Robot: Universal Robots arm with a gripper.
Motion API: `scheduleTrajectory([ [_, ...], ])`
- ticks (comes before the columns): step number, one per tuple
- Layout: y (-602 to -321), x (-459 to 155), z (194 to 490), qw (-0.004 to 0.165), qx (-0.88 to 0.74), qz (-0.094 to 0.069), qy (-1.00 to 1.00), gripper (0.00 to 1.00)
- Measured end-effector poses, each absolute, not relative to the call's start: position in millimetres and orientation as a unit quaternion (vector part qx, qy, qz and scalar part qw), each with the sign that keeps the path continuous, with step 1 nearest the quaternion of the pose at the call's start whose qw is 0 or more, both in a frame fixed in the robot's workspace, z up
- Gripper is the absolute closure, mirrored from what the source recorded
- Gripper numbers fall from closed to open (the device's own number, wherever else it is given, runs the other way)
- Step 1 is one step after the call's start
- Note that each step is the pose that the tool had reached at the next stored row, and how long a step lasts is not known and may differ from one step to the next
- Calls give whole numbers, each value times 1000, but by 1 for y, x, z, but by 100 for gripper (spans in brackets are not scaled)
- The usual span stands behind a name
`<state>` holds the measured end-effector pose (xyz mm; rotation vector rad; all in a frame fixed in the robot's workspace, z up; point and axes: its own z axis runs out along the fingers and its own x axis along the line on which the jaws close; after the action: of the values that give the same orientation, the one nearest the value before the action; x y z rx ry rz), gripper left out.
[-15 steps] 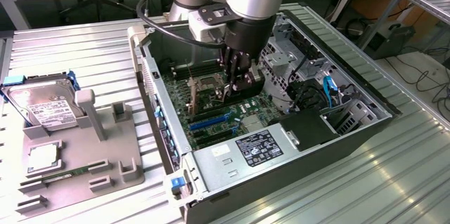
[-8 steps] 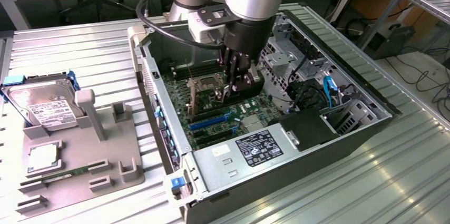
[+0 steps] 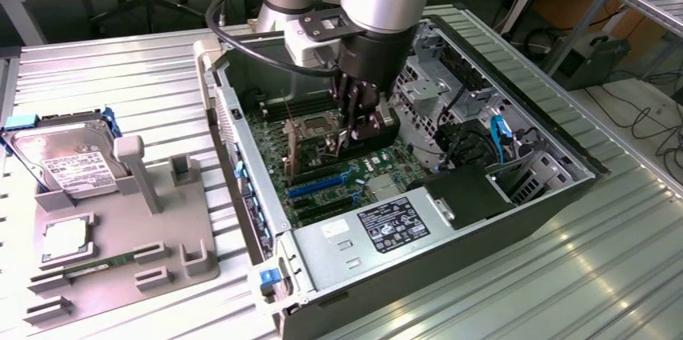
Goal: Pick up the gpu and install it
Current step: 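Insert the gpu into the slot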
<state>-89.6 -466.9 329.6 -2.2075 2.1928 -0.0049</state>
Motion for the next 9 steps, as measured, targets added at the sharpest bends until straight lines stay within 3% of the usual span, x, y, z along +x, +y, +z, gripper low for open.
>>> scheduleTrajectory([
  [9, -467, -90, 328, 15, -709, -2, 705, 74],
])
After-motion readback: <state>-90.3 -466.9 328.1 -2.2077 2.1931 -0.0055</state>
